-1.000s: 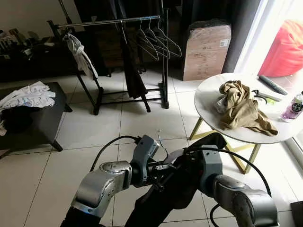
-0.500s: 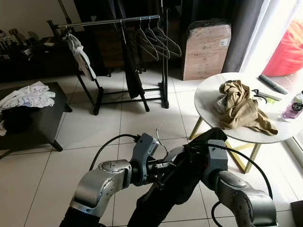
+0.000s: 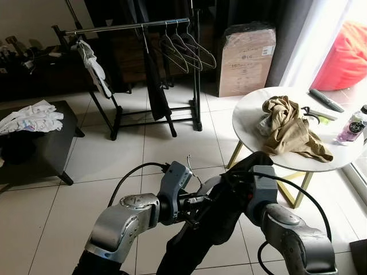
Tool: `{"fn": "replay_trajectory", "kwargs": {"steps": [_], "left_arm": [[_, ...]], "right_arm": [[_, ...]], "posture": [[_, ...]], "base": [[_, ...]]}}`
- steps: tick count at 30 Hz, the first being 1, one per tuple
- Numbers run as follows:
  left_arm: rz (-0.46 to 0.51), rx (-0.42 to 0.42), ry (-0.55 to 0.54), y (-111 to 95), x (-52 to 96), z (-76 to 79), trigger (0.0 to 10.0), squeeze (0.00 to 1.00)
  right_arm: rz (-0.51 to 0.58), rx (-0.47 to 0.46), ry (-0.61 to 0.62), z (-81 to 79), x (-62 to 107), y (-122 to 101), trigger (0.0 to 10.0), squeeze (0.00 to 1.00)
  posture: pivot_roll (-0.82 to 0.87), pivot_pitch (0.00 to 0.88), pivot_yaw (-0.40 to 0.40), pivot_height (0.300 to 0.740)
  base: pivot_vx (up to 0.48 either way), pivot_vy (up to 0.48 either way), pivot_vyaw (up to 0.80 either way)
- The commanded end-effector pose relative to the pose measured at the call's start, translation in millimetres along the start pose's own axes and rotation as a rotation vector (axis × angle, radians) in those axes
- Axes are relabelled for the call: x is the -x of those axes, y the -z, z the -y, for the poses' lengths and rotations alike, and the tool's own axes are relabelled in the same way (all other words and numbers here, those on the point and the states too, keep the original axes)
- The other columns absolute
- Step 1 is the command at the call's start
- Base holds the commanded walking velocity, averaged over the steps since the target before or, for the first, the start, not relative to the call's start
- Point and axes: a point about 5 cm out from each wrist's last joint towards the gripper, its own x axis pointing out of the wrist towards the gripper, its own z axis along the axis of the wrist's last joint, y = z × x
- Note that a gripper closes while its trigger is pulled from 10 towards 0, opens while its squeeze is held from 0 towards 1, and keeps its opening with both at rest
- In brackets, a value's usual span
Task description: Hang hanger
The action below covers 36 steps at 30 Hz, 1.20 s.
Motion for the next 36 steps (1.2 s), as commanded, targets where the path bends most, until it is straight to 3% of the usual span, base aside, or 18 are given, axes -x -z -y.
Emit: {"fn": "replay_trajectory", "kwargs": {"steps": [1, 29, 32, 34, 36], "left_arm": [[-0.067, 0.009, -0.011, 9.4, -1.1, -0.9, 10.0, 0.0], [-0.105, -0.016, -0.035, 11.2, 1.8, -4.9, 10.0, 0.0], [-0.127, -0.052, -0.03, 12.0, 5.8, -6.8, 10.0, 0.0], [-0.177, -0.14, -0.027, 15.2, 14.6, -11.6, 10.0, 0.0], [-0.185, -0.151, -0.026, 15.9, 15.8, -12.2, 10.0, 0.0]], "right_arm": [[0.026, 0.021, -0.011, -3.6, 0.6, -2.6, 0.0, 0.0], [0.026, 0.062, -0.015, -4.6, -0.4, -2.1, 0.0, 0.0], [0.032, 0.064, -0.01, -3.6, -1.0, -3.6, 0.0, 0.0], [0.036, 0.067, -0.003, -1.4, -1.8, -4.7, 0.0, 0.0], [0.036, 0.068, -0.002, -1.2, -1.8, -4.8, 0.0, 0.0]], "posture": [[-0.13, 0.158, 0.062, 0.74], [-0.13, 0.158, 0.063, 0.74], [-0.13, 0.157, 0.064, 0.74], [-0.13, 0.156, 0.065, 0.74], [-0.13, 0.156, 0.065, 0.74]], "base": [[0.0, 0.0, 0.0], [0.0, 0.0, 0.0], [0.0, 0.0, 0.0], [0.0, 0.0, 0.0], [0.0, 0.0, 0.0]]}}
